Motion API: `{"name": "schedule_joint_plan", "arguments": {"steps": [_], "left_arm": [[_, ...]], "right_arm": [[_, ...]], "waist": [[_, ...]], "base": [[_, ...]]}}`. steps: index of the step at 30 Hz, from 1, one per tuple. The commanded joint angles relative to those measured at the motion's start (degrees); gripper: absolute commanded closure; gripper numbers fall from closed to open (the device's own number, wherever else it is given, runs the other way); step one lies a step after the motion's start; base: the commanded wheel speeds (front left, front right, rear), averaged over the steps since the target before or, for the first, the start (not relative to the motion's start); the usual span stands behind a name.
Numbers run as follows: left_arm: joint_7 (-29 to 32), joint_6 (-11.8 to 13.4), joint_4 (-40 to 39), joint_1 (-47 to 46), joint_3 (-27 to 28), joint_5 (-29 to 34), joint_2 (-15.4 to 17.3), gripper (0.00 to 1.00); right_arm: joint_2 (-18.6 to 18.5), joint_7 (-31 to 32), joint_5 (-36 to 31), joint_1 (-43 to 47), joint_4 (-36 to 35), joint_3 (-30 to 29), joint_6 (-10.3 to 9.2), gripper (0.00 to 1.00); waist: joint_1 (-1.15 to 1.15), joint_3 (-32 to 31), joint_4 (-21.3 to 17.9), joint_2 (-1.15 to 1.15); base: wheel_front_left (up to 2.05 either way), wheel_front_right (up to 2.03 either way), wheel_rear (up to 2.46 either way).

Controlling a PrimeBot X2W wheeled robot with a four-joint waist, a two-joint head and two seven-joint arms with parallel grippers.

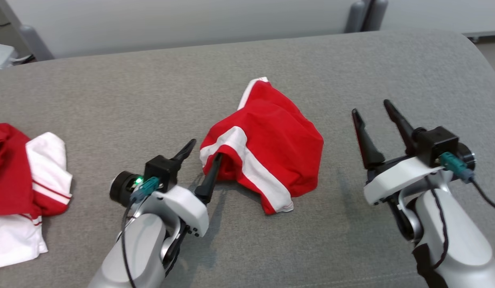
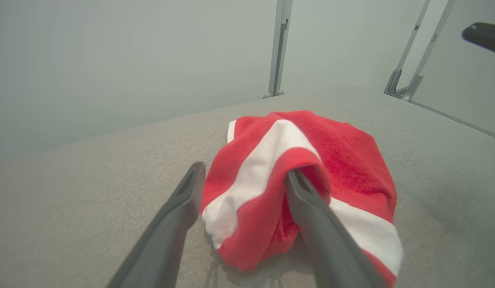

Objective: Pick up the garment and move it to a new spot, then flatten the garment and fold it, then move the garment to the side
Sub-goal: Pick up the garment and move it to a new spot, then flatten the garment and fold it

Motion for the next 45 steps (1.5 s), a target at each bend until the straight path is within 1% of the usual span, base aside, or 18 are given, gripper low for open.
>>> {"name": "schedule_joint_plan", "arguments": {"steps": [1,5,9,10,13,14,15,20,25,29,30,31,32,34,36,41,45], "left_arm": [[-0.33,0.73,-3.38,1.32,3.49,1.1,1.58,0.0],[-0.34,1.12,-8.72,6.42,7.45,2.82,1.83,0.0],[-0.34,0.64,-11.1,10.72,10.18,3.9,1.26,0.0],[-0.34,0.64,-11.1,10.72,10.18,3.9,1.26,0.0],[-0.34,0.11,-11.95,12.65,11.35,4.54,0.52,0.0],[-0.34,-0.41,-12.44,14.11,12.2,5.26,-0.35,0.0],[-0.34,-0.54,-12.42,14.29,12.28,5.39,-0.51,0.0],[-0.34,-1.02,-12.72,14.32,12.48,5.74,-1.05,0.0],[-0.34,-1.34,-13.07,13.97,12.56,5.84,-1.22,0.0],[-0.34,-1.49,-13.55,13.66,12.22,5.17,-1.26,0.0],[-0.34,-1.48,-13.73,13.58,12.16,5.0,-1.26,0.0],[-0.34,-1.46,-13.86,13.53,12.14,4.88,-1.26,0.0],[-0.34,-1.44,-13.91,13.48,12.13,4.78,-1.26,0.0],[-0.34,-1.37,-13.99,13.38,12.16,4.66,-1.27,0.0],[-0.34,-1.24,-14.11,13.33,12.42,4.62,-1.27,0.0],[-0.34,-1.34,-14.16,13.3,12.36,4.52,-1.27,0.0],[-0.34,-1.52,-13.73,13.03,11.02,4.13,-1.27,0.0]], "right_arm": [[-0.16,-0.76,0.97,0.97,-1.85,2.82,0.24,0.0],[-0.83,-0.76,3.01,2.51,-0.92,9.06,0.24,0.0],[-2.23,-0.76,5.81,4.37,1.89,15.74,0.24,0.0],[-2.23,-0.76,5.81,4.37,1.89,15.74,0.24,0.0],[-3.33,-0.76,8.12,5.63,4.68,20.59,0.24,0.0],[-4.57,-0.76,10.7,6.34,8.06,25.57,0.24,0.0],[-4.81,-0.76,11.1,6.36,8.94,26.53,0.24,0.0],[-5.19,-0.76,12.23,5.23,12.37,29.03,0.24,0.0],[-4.12,-0.76,11.75,3.28,15.24,28.82,0.24,0.0],[-3.12,-0.76,11.71,2.15,17.89,29.86,0.24,0.0],[-2.89,-0.76,11.89,1.86,18.77,30.18,0.24,0.08],[-2.72,-0.76,12.08,1.55,19.76,30.38,0.24,0.58],[-2.58,-0.76,12.19,1.17,20.5,30.63,0.24,1.0],[-2.66,-0.76,12.65,0.3,20.98,30.58,0.24,1.0],[-3.55,-0.76,12.83,-0.81,19.71,28.84,0.24,1.0],[-8.14,-0.76,10.88,-1.69,14.31,20.6,0.24,1.0],[-11.66,-0.76,8.21,-0.85,11.09,14.82,0.24,1.0]], "waist": [[0.0,-1.43,1.9,0.0],[0.0,-2.93,4.15,0.0],[0.0,-4.07,5.93,0.0],[0.0,-4.07,5.93,0.0],[0.0,-4.65,6.95,0.0],[0.0,-4.78,7.89,0.0],[0.0,-4.77,8.12,0.0],[0.0,-4.14,9.32,0.0],[0.0,-3.18,10.58,0.0],[0.0,-2.43,11.67,0.0],[0.0,-2.27,11.89,0.0],[0.0,-2.14,12.09,0.0],[0.0,-2.02,12.24,0.0],[0.0,-1.86,12.25,0.0],[0.0,-1.77,11.8,0.0],[0.0,-2.22,9.27,0.0],[0.0,-2.62,6.77,0.0]], "base": [[0.0,0.0,0.0],[0.0,0.0,0.0],[0.0,0.0,0.0],[0.0,0.0,0.0],[0.0,0.0,0.0],[0.0,0.0,0.0],[0.0,0.0,0.0],[0.0,0.0,0.0],[0.0,0.0,0.0],[0.0,0.0,0.0],[0.0,0.0,0.0],[0.0,0.0,0.0],[0.0,0.0,0.0],[0.0,0.0,0.0],[0.0,0.0,0.0],[0.0,0.0,0.0],[0.0,0.0,0.0]]}}
